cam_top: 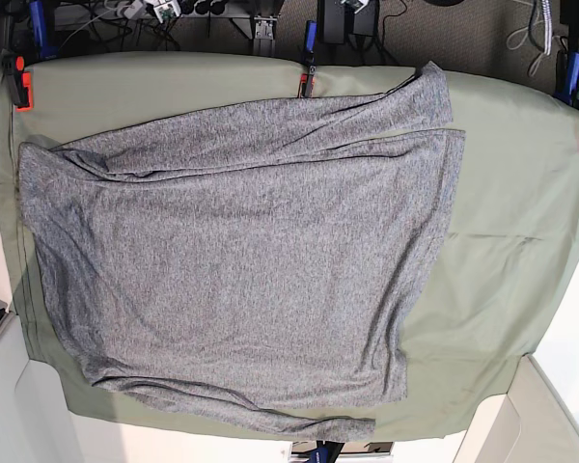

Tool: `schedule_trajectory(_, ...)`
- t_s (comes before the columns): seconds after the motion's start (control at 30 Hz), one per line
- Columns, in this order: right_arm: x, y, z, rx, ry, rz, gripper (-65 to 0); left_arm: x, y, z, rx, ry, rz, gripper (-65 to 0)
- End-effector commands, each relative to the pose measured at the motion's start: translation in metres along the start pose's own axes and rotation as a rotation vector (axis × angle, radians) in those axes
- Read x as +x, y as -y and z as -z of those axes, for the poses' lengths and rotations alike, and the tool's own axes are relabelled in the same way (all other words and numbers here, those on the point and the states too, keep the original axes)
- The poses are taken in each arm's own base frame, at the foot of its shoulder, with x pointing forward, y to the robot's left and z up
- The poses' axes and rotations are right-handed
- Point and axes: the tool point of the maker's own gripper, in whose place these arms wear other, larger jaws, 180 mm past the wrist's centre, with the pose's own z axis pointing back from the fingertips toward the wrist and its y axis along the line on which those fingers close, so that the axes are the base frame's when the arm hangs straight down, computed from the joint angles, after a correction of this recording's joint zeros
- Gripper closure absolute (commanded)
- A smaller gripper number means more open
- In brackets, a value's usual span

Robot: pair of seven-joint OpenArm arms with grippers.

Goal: Fold the T-shirt properly
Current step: 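Move both grippers down to the shirt's edge nearest the arms, then grasp the shirt edge corners with the left and right grippers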

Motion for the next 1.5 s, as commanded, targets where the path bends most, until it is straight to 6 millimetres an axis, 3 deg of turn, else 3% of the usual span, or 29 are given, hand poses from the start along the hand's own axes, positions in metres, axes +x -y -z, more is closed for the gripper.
schedule_trajectory(0.0, -0.003, 0.002, -0.008, 0.016, 0.025, 0.015, 0.0, -0.004, 0.002, -0.005, -0.024, 0.026, -0.034, -9.9)
schedule_trajectory(0.17, 0.007, 0.005, -0.043, 0.049, 0.139, 0.050, 0.0, -0.003, -0.019, -0.045, 0.013, 0.186, -0.144, -10.0)
schedule_trajectory(0.3, 0.030, 0.009, -0.081, 0.061, 0.257, 0.038, 0.0, 0.005, -0.035, -0.091, 0.077, 0.318, -0.180, -10.0)
schedule_trajectory(0.53, 0.095, 0.010, -0.159, 0.066, 0.483, -0.010, 0.0, 0.049, -0.053, -0.188, 0.092, 0.604, -0.197, -14.3)
schedule_trajectory(0.63, 0.128, 0.023, -0.191, 0.044, 0.558, 0.044, 0.0, 0.068, -0.058, -0.227, 0.088, 0.691, -0.111, -14.9)
schedule_trajectory(0.7, 0.150, 0.034, -0.209, 0.037, 0.585, 0.100, 0.0, 0.075, -0.073, -0.253, 0.136, 0.741, -0.122, -15.2)
schedule_trajectory(0.77, 0.169, 0.047, -0.227, 0.019, 0.613, 0.130, 0.0, 0.081, -0.089, -0.277, 0.175, 0.795, -0.161, -20.3)
schedule_trajectory(0.8, 0.179, 0.055, -0.237, 0.006, 0.639, 0.140, -1.5, 0.083, -0.096, -0.288, 0.183, 0.824, -0.187, -25.1)
schedule_trajectory(0.9, 0.204, 0.082, -0.260, -0.054, 0.708, 0.151, -20.0, 0.091, -0.113, -0.315, 0.198, 0.933, -0.258, -37.9)
schedule_trajectory(0.97, 0.214, 0.104, -0.267, -0.112, 0.722, 0.156, -32.4, 0.097, -0.126, -0.324, 0.230, 0.957, -0.266, -38.7)
schedule_trajectory(1.0, 0.217, 0.116, -0.268, -0.151, 0.718, 0.175, -34.8, 0.099, -0.131, -0.326, 0.244, 0.954, -0.262, -38.7)
schedule_trajectory(1.07, 0.222, 0.132, -0.271, -0.201, 0.714, 0.203, -34.8, 0.106, -0.137, -0.327, 0.245, 0.944, -0.242, -38.7)
schedule_trajectory(1.17, 0.230, 0.139, -0.271, -0.213, 0.727, 0.209, -34.8, 0.118, -0.141, -0.323, 0.214, 0.944, -0.231, -39.4)
schedule_trajectory(1.33, 0.234, 0.153, -0.261, -0.225, 0.729, 0.242, -34.8, 0.127, -0.155, -0.278, 0.148, 0.901, -0.305, -39.7)
schedule_trajectory(1.47, 0.231, 0.162, -0.252, -0.230, 0.714, 0.269, -34.8, 0.134, -0.154, -0.260, 0.102, 0.875, -0.328, -39.7)
